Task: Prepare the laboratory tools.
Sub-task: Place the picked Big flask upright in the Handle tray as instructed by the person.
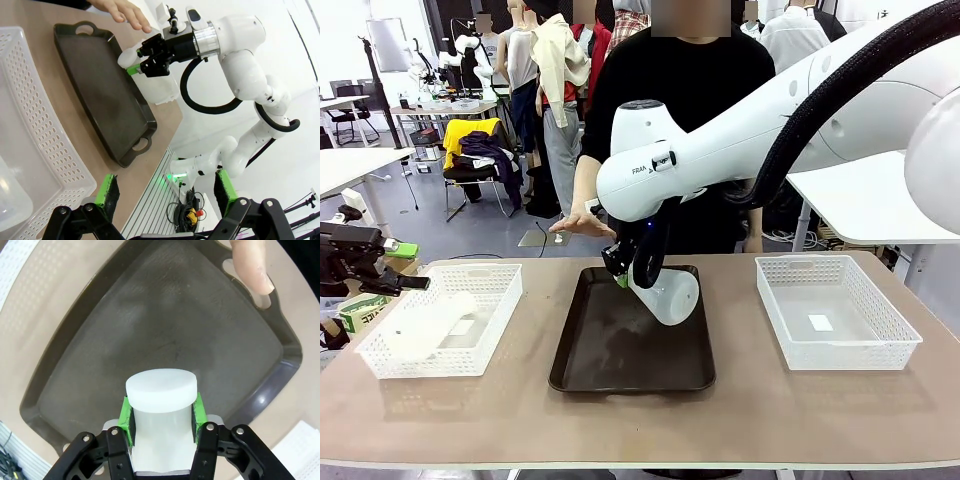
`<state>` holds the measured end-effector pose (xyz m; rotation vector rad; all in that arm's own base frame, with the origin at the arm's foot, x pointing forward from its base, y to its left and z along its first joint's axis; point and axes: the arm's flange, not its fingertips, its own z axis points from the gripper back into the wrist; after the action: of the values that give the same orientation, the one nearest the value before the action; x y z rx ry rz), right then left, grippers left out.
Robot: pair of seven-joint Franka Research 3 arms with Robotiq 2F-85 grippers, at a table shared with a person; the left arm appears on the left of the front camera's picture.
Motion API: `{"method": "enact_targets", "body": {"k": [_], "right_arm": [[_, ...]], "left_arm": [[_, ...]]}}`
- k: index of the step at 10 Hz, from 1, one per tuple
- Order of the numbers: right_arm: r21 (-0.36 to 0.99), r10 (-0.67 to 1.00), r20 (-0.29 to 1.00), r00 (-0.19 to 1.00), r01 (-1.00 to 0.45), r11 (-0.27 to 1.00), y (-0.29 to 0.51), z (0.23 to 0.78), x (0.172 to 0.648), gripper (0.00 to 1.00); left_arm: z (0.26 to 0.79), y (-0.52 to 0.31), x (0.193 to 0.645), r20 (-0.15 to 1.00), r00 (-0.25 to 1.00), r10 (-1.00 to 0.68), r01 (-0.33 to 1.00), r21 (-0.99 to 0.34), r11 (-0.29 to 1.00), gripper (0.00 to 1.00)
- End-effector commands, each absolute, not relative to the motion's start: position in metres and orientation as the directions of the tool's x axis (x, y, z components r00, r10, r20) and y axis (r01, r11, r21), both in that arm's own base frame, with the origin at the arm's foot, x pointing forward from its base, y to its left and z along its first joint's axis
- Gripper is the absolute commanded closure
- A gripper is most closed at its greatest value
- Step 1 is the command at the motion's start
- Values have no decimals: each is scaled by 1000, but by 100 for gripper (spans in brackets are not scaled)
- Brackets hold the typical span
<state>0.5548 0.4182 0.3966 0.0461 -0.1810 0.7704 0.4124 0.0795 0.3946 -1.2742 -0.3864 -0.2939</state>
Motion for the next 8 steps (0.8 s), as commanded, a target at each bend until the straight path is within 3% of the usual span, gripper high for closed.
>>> {"method": "enact_targets", "body": {"k": [1, 8], "right_arm": [[-34, 690, 185, 699, -697, 716, 418, 398, 556, 100], [-34, 690, 185, 699, -697, 716, 418, 398, 556, 100]], "left_arm": [[397, 80, 413, 443, 897, 8, 426, -867, 260, 0], [397, 80, 413, 443, 897, 8, 426, -867, 260, 0]]}}
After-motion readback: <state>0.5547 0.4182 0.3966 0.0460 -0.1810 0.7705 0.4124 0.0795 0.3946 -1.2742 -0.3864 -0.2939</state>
